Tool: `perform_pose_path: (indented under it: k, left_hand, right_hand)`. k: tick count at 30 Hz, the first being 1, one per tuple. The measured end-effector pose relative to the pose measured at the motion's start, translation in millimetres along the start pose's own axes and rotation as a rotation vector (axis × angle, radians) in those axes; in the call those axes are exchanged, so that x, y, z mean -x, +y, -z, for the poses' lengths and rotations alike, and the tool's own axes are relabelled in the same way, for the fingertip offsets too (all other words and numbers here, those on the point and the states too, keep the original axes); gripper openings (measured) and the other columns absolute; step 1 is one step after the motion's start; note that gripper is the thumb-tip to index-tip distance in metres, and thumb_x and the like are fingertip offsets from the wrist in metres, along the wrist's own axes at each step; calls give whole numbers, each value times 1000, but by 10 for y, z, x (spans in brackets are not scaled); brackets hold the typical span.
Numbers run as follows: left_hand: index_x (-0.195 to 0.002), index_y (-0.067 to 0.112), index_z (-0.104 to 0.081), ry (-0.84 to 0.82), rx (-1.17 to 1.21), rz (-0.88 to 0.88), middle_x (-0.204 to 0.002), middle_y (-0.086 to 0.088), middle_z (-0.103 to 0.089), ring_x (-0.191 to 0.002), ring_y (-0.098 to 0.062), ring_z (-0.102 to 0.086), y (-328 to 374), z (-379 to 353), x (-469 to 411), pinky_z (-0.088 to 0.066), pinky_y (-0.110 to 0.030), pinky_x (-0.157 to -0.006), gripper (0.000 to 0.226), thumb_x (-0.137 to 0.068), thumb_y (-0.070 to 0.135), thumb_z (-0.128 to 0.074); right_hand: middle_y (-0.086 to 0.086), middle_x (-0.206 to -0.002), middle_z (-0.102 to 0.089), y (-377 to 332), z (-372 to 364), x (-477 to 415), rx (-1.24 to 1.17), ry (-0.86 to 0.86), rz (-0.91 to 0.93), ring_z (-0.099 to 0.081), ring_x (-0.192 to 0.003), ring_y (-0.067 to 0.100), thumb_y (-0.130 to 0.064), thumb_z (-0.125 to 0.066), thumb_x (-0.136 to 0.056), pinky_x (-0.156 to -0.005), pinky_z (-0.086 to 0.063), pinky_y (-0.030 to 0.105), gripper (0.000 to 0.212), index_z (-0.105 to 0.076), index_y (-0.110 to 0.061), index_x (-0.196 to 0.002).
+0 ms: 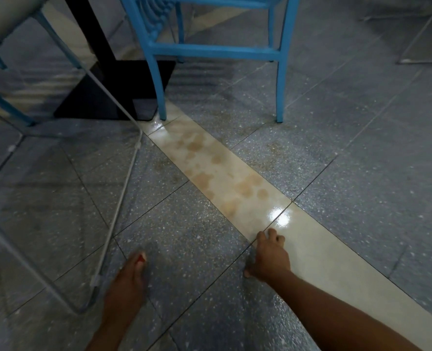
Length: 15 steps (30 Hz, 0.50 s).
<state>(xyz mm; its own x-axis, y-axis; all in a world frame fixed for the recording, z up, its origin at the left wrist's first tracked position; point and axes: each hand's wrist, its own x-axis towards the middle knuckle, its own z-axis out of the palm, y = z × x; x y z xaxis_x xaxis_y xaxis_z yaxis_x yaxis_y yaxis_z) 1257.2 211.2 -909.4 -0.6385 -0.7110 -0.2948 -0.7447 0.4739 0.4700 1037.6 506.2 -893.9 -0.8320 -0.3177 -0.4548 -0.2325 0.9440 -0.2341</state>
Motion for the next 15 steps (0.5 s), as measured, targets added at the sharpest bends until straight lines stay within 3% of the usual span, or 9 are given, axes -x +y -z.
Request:
perform_pose_path:
  k: [3,4,6,8,10,13,15]
  left_hand:
    - [-135,7,-67,146,516,452,-130,-24,-71,-119,-44,-68,527,185,-177,-52,-51,-104,74,-101,62,-31]
    - [-136,5,-66,122,743,594,-128,-25,-70,-119,-44,-68,729,235,-231,-53,-52,-102,69,-105,57,-35]
    - [-143,2,-61,-118,1195,743,-135,-25,-67,-128,-44,-63,1118,335,-269,-52,-56,-102,60,-113,48,-39]
    - [-139,9,-66,-318,1294,707,-133,-25,-69,-130,-47,-60,1553,491,-100,-48,-66,-109,64,-108,61,-46]
    - [-128,18,-73,-452,1231,594,-124,-23,-75,-123,-47,-65,1960,724,143,-52,-69,-104,64,-92,71,-65]
    - [-123,27,-75,-599,1155,456,-117,-17,-81,-114,-43,-73,2404,1108,431,-63,-53,-84,58,-70,43,-91]
    - [-127,28,-73,-653,1144,450,-116,-15,-81,-115,-43,-73,2620,1387,591,-62,-56,-92,57,-73,24,-90]
  right_hand:
    - [11,-165,-21,15,137,92,-78,-72,-13,-24,-148,35,-53,-92,-63,-116,-41,48,113,-34,-19,-153]
    - [10,-166,-23,-4,227,137,-101,-101,-21,-24,-150,35,-56,-89,-66,-120,-35,47,113,-31,-21,-157]
    - [7,-163,-37,-92,493,280,-237,-128,-59,-35,-147,31,-65,-85,-69,-119,-34,42,107,-36,-26,-157]
    - [6,-155,-48,-257,875,470,-624,-227,-157,-51,-135,27,-67,-84,-68,-107,-44,39,98,-47,-30,-151]
    - [3,-147,-55,-462,1301,706,-941,-408,-255,-56,-122,23,-67,-83,-70,-94,-48,41,89,-51,-33,-145]
    - [-6,-127,-71,-720,1829,1014,-1096,-539,-270,-63,-117,19,-61,-79,-79,-99,-48,46,63,-61,-31,-131]
    - [-5,-111,-78,-886,2147,1195,-1146,-478,-279,-67,-111,18,-47,-82,-83,-92,-48,36,45,-71,-24,-119]
